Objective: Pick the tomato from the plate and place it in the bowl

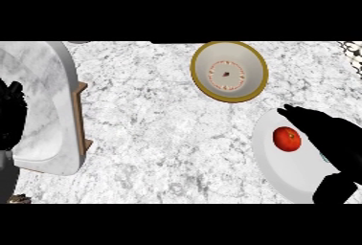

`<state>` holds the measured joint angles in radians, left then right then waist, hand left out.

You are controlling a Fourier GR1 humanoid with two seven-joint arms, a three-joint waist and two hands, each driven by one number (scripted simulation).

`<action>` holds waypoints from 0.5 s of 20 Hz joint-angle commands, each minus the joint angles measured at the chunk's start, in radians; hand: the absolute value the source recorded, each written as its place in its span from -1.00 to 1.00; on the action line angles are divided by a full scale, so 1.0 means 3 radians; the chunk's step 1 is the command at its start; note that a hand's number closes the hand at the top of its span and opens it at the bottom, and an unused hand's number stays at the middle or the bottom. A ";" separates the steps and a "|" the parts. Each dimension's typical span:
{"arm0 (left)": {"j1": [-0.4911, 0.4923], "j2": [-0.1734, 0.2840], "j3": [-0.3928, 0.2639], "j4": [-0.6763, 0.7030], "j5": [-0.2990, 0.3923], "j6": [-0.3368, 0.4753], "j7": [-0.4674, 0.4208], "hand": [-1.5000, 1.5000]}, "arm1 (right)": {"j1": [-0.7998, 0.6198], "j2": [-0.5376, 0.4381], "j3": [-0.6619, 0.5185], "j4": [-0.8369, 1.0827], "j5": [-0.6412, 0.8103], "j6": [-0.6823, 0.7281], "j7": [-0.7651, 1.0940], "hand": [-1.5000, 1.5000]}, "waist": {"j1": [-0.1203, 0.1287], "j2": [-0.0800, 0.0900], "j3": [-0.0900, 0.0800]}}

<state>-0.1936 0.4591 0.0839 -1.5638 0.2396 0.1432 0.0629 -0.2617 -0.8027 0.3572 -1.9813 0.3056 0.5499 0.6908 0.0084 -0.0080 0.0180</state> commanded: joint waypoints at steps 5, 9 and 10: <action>0.0041 -0.0212 0.0043 -0.0069 -0.0012 -0.0045 -0.0164 0.00 | 0.0055 0.0275 0.0070 0.0362 0.0418 -0.0120 -0.0499 -1.00 | -0.0014 0.0028 -0.0059; -0.0083 -0.0273 0.0092 0.0115 -0.0012 -0.0091 -0.0209 0.00 | -0.0063 0.0256 -0.0068 0.0506 0.0391 -0.0013 -0.0724 -1.00 | -0.0018 0.0036 -0.0061; -0.0051 -0.0158 0.0233 0.0098 0.0052 -0.0187 -0.0209 0.00 | 0.0008 0.0306 -0.0055 0.0310 0.0396 0.0004 -0.0632 -1.00 | -0.0026 0.0029 -0.0061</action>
<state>-0.1881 0.4430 0.1263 -1.5748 0.2406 0.1027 0.0885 -0.2433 -0.7369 0.3510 -1.8890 0.4158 0.5289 0.5234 0.0066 -0.0091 0.0186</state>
